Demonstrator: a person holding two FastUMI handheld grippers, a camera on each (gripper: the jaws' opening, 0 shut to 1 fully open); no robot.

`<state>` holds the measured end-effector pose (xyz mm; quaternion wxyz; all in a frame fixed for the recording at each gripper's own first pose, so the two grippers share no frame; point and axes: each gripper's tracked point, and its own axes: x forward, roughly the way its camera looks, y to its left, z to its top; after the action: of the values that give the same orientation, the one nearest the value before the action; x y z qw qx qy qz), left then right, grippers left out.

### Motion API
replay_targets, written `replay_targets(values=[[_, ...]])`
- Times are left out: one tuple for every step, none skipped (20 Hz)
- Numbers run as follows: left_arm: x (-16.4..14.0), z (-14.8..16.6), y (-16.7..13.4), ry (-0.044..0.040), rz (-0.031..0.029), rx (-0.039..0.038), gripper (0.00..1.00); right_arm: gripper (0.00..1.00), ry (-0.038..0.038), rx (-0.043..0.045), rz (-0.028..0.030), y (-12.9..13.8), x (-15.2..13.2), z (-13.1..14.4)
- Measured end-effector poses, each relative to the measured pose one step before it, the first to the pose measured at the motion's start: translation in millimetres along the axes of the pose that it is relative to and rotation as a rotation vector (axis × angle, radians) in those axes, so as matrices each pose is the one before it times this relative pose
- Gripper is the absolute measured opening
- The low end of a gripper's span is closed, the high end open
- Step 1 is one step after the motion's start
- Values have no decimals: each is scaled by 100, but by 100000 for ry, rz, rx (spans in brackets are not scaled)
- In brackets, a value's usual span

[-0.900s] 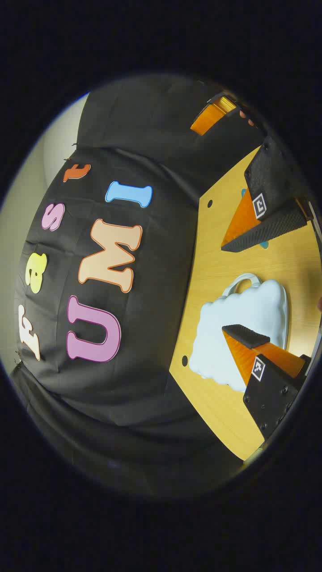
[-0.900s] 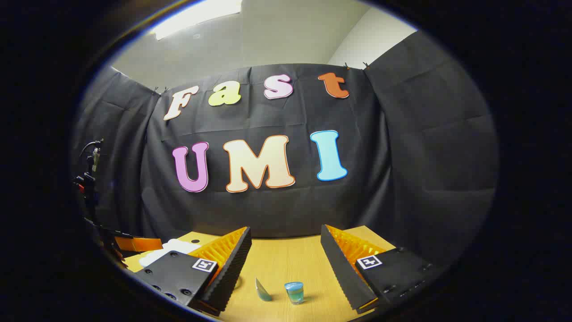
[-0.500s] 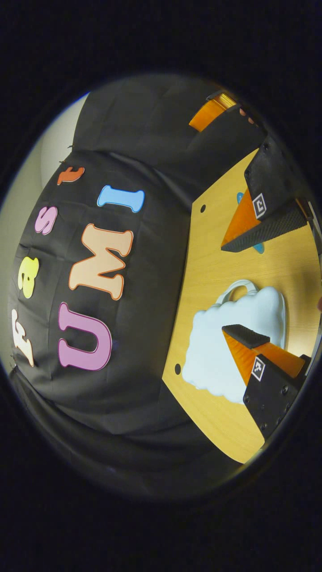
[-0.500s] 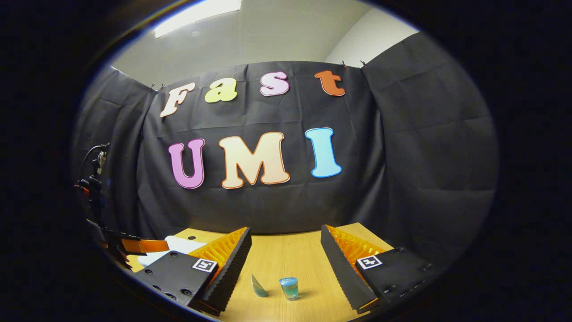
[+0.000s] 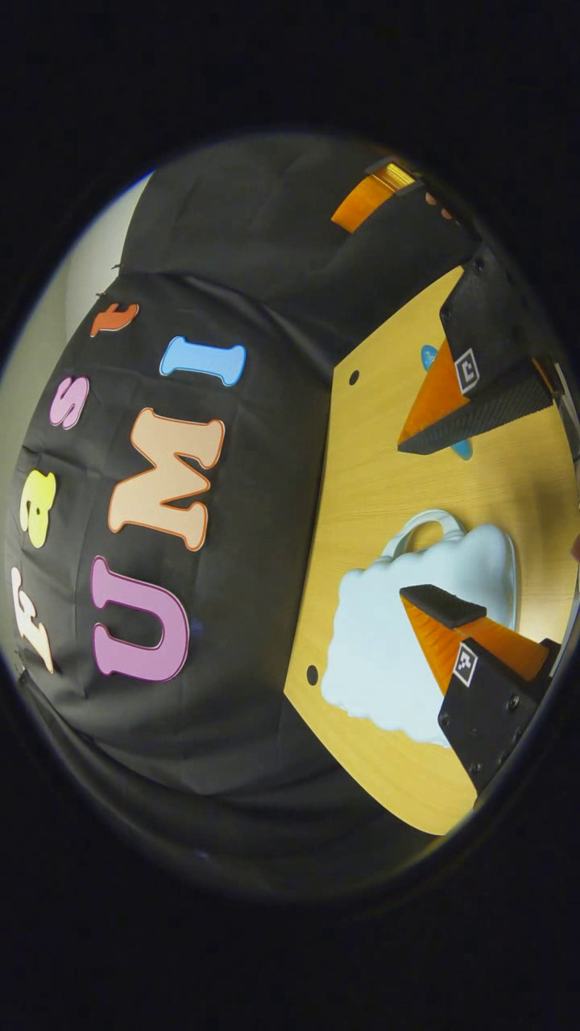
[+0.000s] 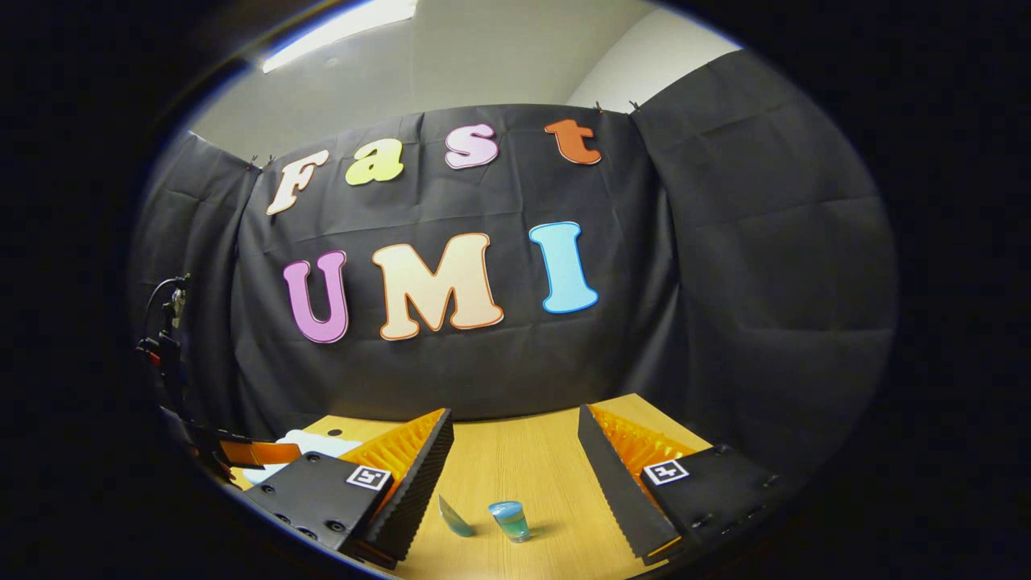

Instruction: First open the suitcase, pack the skin care products into it, and then close the suitcase.

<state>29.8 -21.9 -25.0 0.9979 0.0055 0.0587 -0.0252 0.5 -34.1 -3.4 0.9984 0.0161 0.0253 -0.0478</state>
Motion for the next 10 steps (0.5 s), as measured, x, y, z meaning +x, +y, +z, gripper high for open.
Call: replay_targets(values=[[217, -194, -33, 715, -34, -331, 95, 97, 191, -263, 56, -8, 208, -61], [169, -141, 64, 1377, 326, -255, 95, 97, 191, -312, -87, -81, 119, -207], [157, -91, 151, 734, 368, -120, 95, 97, 385, -91, -77, -51, 136, -93], [41, -179, 62, 463, 468, -224, 95, 97, 305, 94, 122, 52, 45, -72], [-7, -43, 24, 416, 574, -332, 96, 97, 53, 151, 158, -45, 86, 38], [63, -67, 63, 408, 520, -415, 95, 97, 39, -103, -77, -116, 89, -13], [87, -106, -7, 462, 266, -402, 95, 97, 89, -227, -311, -226, 132, 23], [153, -207, 125, 531, 217, -410, 95, 97, 68, -26, -251, -144, 20, 1], [95, -1, 30, 407, 202, -360, 95, 97, -79, 244, -304, -147, 113, 63], [87, -144, 2, 730, 149, -370, 96, 97, 165, 379, -237, -134, 67, -55]])
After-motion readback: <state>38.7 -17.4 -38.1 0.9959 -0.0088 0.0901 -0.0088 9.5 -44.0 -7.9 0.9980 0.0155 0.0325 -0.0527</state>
